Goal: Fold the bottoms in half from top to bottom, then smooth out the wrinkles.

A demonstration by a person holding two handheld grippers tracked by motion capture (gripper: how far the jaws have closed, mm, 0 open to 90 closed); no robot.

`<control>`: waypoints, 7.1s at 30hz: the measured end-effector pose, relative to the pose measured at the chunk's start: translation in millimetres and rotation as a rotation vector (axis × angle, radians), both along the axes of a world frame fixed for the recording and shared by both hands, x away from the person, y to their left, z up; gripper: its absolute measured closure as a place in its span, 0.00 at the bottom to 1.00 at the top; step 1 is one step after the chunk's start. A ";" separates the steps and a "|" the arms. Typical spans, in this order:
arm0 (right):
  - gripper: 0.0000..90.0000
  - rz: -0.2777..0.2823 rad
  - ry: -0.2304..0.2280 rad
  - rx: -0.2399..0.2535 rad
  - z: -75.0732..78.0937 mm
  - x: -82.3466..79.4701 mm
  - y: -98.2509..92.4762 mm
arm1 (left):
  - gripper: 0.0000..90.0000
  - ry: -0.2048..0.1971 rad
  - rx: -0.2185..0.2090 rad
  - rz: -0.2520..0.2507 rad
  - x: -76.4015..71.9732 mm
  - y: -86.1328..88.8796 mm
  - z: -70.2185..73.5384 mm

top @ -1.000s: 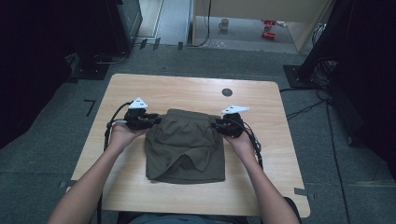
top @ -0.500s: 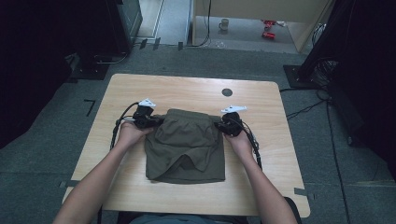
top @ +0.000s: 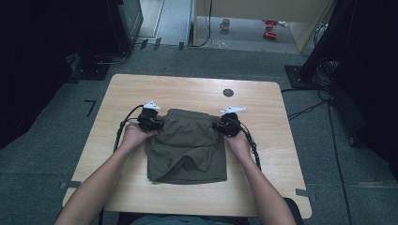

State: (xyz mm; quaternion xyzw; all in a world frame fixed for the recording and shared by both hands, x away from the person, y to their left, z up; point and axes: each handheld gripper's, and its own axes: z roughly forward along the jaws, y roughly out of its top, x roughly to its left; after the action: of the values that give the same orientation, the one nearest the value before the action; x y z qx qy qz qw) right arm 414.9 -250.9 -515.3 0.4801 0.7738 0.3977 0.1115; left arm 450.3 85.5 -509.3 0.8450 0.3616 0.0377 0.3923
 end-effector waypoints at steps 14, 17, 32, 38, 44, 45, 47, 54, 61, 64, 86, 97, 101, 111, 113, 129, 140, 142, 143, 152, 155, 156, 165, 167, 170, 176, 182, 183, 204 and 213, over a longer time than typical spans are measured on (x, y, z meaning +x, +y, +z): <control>0.88 0.096 -0.034 0.093 27.6 -20.0 1.8 | 0.78 -0.055 0.000 -0.044 -20.4 8.7 25.1; 0.87 0.127 -0.051 0.083 32.0 -31.9 2.6 | 0.77 -0.074 -0.020 -0.060 -29.8 10.9 33.3; 1.00 0.073 0.011 -0.045 17.6 -30.3 2.2 | 0.93 0.013 0.022 -0.033 -24.4 11.5 15.8; 1.00 0.079 0.021 -0.077 6.1 -22.6 9.4 | 1.00 0.046 0.025 -0.026 -15.5 4.6 3.8; 1.00 0.057 0.034 0.056 -2.1 -10.7 8.7 | 1.00 0.034 -0.018 -0.037 -11.4 -4.1 -0.5; 1.00 0.057 0.034 0.056 -2.1 -10.7 8.7 | 1.00 0.034 -0.018 -0.037 -11.4 -4.1 -0.5; 1.00 0.063 0.087 0.148 -5.3 -7.7 7.0 | 1.00 0.049 -0.040 -0.045 -9.6 -3.1 0.0; 1.00 0.139 0.024 0.182 19.5 -24.4 6.6 | 0.99 -0.045 -0.132 -0.159 -25.5 6.1 23.3; 0.92 0.194 -0.040 0.087 42.1 -57.9 5.2 | 0.94 -0.121 -0.104 -0.284 -59.9 10.0 44.8; 0.92 0.192 -0.061 0.072 47.1 -63.6 1.9 | 0.94 -0.117 -0.102 -0.299 -67.1 9.5 45.2; 0.78 0.211 -0.042 0.051 35.6 -87.6 -2.6 | 0.86 -0.052 -0.075 -0.334 -123.3 5.8 37.9; 0.61 0.251 -0.043 -0.005 25.3 -111.5 17.7 | 0.63 -0.015 -0.086 -0.258 -137.7 11.4 32.8; 0.56 0.245 -0.072 0.007 31.3 -121.0 19.0 | 0.57 -0.022 -0.090 -0.247 -143.6 11.9 35.9; 0.62 0.251 -0.093 0.041 42.6 -136.9 31.7 | 0.69 -0.042 -0.070 -0.187 -156.9 1.8 48.5; 0.63 0.254 -0.093 0.039 42.9 -138.2 32.9 | 0.70 -0.054 -0.059 -0.189 -160.2 -1.2 49.6; 0.80 0.287 -0.084 -0.036 25.1 -160.7 53.0 | 0.87 -0.016 0.004 -0.246 -177.3 -16.9 32.3; 0.83 0.279 -0.081 -0.101 9.3 -144.0 59.2 | 0.88 -0.054 0.028 -0.186 -162.3 -23.4 25.4; 0.83 0.259 -0.090 -0.092 7.5 -134.7 57.5 | 0.88 -0.070 0.037 -0.167 -151.1 -26.1 25.1; 0.83 0.259 -0.090 -0.092 7.5 -134.7 57.5 | 0.88 -0.070 0.037 -0.167 -151.1 -26.1 25.1; 0.83 0.202 -0.104 -0.086 4.4 -106.1 56.0 | 0.87 -0.097 0.048 -0.097 -124.2 -31.3 23.9; 0.83 0.188 -0.096 -0.098 5.2 -95.9 57.3 | 0.87 -0.100 0.040 -0.074 -115.9 -31.7 22.8; 0.83 0.181 -0.104 -0.104 4.5 -93.2 57.5 | 0.87 -0.102 0.039 -0.066 -113.6 -31.9 22.5; 0.78 0.119 -0.098 -0.031 8.3 -88.0 53.3 | 0.79 -0.069 0.005 -0.025 -107.6 -27.9 30.2; 0.78 0.117 -0.103 -0.010 15.7 -92.8 50.8 | 0.77 -0.073 -0.003 -0.027 -110.6 -23.7 37.1; 0.78 0.131 -0.126 -0.032 25.7 -103.2 47.5 | 0.77 -0.119 0.029 -0.027 -115.1 -14.8 44.6; 0.77 0.119 -0.161 -0.032 37.2 -112.6 35.7 | 0.79 -0.127 -0.030 0.017 -96.6 -3.9 59.6; 0.81 0.092 -0.094 -0.054 25.8 -102.2 29.6 | 0.80 -0.097 -0.015 -0.037 -72.1 -24.8 44.8; 0.81 0.093 -0.090 -0.062 24.5 -101.5 29.5 | 0.80 -0.088 0.012 -0.043 -69.0 -27.6 40.1; 0.69 0.122 -0.080 -0.036 21.3 -103.2 22.9 | 0.60 -0.059 0.041 0.039 -72.6 4.7 28.6; 0.61 0.104 -0.112 0.008 32.4 -103.4 12.1 | 0.55 -0.106 0.011 0.010 -81.9 10.0 45.2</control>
State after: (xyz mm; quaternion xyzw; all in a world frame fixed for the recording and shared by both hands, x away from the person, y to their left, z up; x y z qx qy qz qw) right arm 311.6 -238.8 -482.9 0.4166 0.7888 0.4323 0.1318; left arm 368.4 95.5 -464.2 0.8421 0.3441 0.0864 0.4063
